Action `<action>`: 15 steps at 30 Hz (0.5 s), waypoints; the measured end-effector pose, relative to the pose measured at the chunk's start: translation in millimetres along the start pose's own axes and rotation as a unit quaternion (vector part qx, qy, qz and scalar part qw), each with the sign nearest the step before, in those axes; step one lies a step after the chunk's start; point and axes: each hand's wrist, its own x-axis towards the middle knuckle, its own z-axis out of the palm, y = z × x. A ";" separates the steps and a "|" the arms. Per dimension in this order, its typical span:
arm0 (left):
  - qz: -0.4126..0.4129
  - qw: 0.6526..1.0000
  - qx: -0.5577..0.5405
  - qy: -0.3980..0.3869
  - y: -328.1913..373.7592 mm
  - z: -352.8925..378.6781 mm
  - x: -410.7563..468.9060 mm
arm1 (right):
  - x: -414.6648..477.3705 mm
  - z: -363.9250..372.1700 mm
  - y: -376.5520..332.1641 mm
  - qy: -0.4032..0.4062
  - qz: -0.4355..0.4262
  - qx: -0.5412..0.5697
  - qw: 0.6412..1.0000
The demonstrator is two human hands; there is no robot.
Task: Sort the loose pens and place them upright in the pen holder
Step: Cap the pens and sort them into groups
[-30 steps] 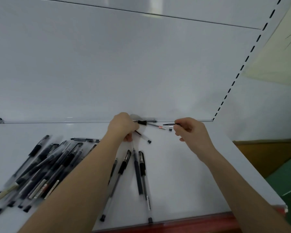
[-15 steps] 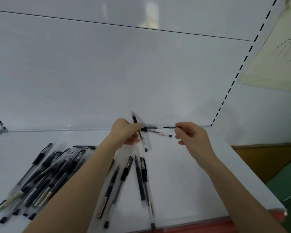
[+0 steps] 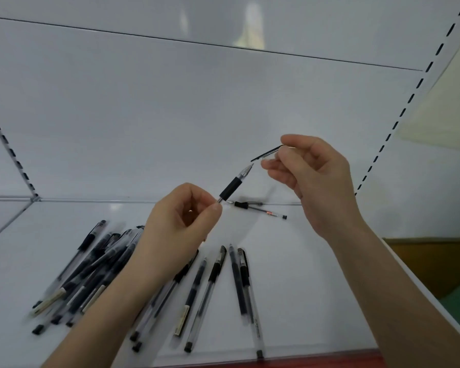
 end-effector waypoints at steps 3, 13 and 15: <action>0.001 1.000 0.017 0.006 -4.0 -5.9 -3.5 | -3.1 8.1 -4.1 -0.009 -0.026 -0.017 0.999; 0.029 0.999 0.031 0.010 -6.1 -5.6 -6.7 | -4.2 8.7 -3.4 -0.052 -0.034 -0.071 0.996; 0.035 0.999 0.032 0.014 -4.9 -3.7 -6.4 | -5.6 9.6 -2.4 -0.076 -0.025 -0.081 0.994</action>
